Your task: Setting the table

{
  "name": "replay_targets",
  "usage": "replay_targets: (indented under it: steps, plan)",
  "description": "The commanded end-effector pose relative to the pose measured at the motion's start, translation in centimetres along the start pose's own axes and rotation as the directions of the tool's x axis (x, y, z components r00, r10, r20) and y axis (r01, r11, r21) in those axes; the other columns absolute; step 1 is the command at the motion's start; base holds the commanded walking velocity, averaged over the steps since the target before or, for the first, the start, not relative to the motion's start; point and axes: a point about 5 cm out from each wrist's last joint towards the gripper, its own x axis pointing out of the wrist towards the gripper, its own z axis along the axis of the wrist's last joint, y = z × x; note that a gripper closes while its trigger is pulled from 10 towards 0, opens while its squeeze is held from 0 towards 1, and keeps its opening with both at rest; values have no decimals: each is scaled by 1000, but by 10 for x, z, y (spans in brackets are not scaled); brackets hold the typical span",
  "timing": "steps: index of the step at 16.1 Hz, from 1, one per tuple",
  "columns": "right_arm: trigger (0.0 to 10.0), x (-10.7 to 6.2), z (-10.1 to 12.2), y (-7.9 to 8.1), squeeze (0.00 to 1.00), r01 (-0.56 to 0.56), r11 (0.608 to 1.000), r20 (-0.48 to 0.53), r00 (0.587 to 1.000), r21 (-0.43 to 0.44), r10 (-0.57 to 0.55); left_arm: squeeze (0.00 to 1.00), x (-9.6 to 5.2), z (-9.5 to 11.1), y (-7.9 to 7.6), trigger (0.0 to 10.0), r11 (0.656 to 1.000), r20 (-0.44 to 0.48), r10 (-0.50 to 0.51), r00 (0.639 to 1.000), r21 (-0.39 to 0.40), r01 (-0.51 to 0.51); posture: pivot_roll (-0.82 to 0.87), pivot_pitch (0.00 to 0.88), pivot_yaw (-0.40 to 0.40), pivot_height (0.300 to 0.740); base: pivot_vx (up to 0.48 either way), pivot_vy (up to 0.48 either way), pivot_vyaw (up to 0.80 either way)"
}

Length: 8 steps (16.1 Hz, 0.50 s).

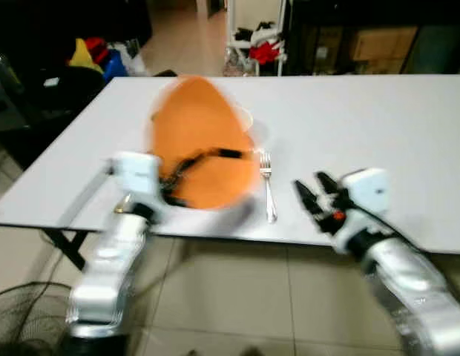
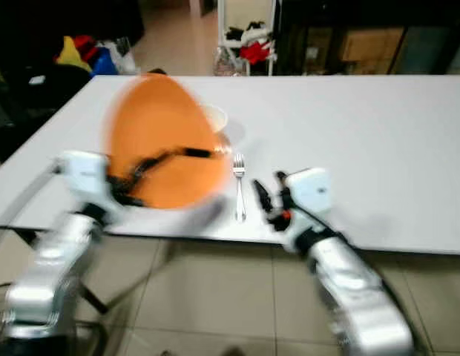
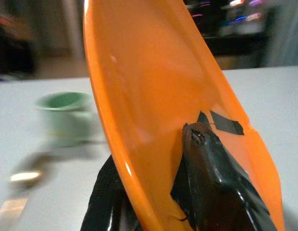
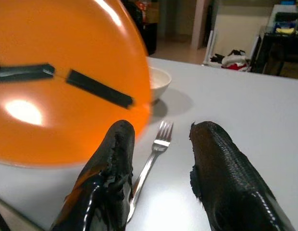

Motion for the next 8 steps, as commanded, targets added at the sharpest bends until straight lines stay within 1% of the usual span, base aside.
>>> replay_targets:
  steps: [1,2,3,4,5,6,8]
  plan:
    - [10000,0,8,10,0,-75,997,39,996,4,75,0,-6,7,15,10000,998,14,52,999,-43,-51,66,0,68,740,0,0,0]
    - [10000,-1,8,11,0,-126,992,37,991,-6,126,0,-7,-1,23,10000,981,-31,107,994,-161,-111,65,0,71,740,0,0,0]
    - [10000,-2,8,11,0,-147,989,35,989,-7,147,0,-8,-4,27,10000,971,-59,132,990,-195,-141,65,0,73,740,0,0,0]
    - [10000,-4,8,12,0,-186,982,26,982,-12,187,0,-8,-10,32,10000,954,-112,150,982,-245,-173,63,0,75,740,0,0,0]
    - [10000,-7,8,12,0,-254,967,8,967,-2,254,0,-8,-22,34,10000,917,-207,120,971,-352,-189,61,0,80,740,0,0,0]
    - [10000,-7,8,13,0,-268,963,5,963,1,268,0,-8,-26,34,10000,905,-232,107,967,-379,-191,60,0,81,740,0,0,0]
    - [10000,-9,10,13,0,-316,949,-5,949,-4,316,0,-7,-33,33,10000,895,-284,68,956,-407,-184,57,0,80,740,0,0,0]
